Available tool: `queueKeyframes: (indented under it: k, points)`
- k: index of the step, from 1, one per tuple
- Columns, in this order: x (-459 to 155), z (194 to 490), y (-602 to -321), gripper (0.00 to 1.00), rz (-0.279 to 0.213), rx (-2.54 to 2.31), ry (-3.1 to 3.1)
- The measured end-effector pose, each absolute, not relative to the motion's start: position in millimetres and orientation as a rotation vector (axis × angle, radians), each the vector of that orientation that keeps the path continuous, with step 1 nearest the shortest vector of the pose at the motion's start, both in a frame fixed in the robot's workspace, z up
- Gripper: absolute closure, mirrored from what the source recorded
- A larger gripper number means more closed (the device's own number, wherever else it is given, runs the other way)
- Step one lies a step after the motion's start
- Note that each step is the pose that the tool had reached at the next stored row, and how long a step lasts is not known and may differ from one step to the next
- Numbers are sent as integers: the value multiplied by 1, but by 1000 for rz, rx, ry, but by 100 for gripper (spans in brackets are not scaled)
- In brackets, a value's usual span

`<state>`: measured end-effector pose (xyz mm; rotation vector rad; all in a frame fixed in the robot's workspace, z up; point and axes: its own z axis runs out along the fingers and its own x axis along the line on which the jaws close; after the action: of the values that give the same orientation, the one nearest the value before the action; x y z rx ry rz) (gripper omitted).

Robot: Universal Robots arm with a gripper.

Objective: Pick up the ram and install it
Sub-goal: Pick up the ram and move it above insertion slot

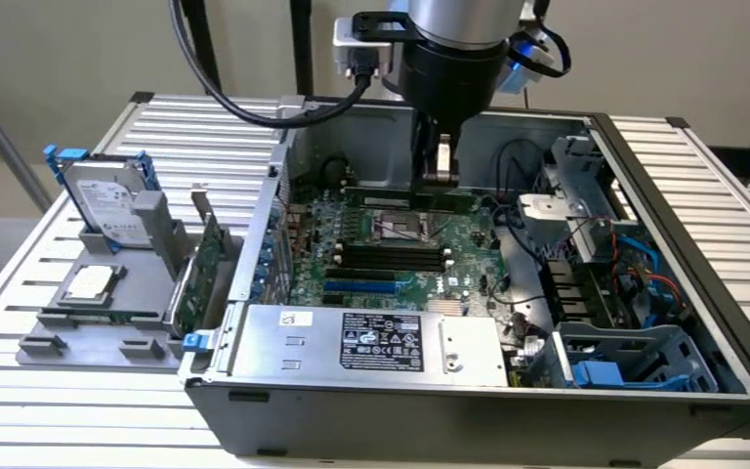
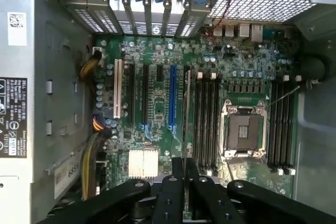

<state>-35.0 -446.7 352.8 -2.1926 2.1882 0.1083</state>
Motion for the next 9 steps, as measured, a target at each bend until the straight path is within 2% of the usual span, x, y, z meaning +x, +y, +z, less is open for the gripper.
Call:
queueKeyframes:
  k: [9]
  points:
    - [-31, 337, -418, 100, 107, -2193, 2189]
